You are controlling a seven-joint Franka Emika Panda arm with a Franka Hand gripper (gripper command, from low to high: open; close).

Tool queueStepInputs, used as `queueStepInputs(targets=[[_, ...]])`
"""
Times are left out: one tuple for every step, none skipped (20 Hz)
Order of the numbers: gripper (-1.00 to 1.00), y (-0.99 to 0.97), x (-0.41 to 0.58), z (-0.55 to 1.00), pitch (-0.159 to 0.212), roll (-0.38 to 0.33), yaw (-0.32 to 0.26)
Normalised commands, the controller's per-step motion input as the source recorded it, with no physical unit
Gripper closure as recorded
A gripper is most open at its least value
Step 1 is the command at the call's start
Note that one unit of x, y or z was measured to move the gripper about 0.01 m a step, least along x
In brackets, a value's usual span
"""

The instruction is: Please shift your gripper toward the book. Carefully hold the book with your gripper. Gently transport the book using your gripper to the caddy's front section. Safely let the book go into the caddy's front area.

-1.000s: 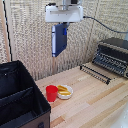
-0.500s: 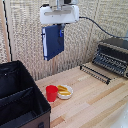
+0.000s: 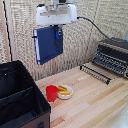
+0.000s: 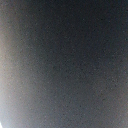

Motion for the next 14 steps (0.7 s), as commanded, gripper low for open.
queueStepInputs(targets=[[1.0,0.61,-0.386,0.16,0.0,0.0,-0.109],[1.0,0.63,-0.429,0.16,0.0,0.0,-0.096],[1.0,0.63,-0.454,0.17,0.0,0.0,-0.088],[1.0,0.63,-0.454,0.17,0.0,0.0,-0.088],[1.0,0.63,-0.457,0.19,0.0,0.0,-0.089],[1.0,0.63,-0.454,0.19,0.0,0.0,-0.09],[1.0,0.63,-0.457,0.19,0.0,0.0,-0.089],[1.0,0.64,-0.46,0.18,0.0,0.0,-0.087],[1.0,0.64,-0.449,0.16,0.0,0.0,-0.088],[1.0,0.66,-0.443,0.13,0.0,-0.003,-0.087],[1.0,0.7,-0.469,0.09,-0.004,-0.008,-0.069],[1.0,0.73,-0.434,0.05,-0.011,-0.006,-0.065],[1.0,0.76,-0.374,0.0,-0.01,-0.008,-0.07],[1.0,0.77,-0.334,0.0,-0.014,-0.006,-0.076]])
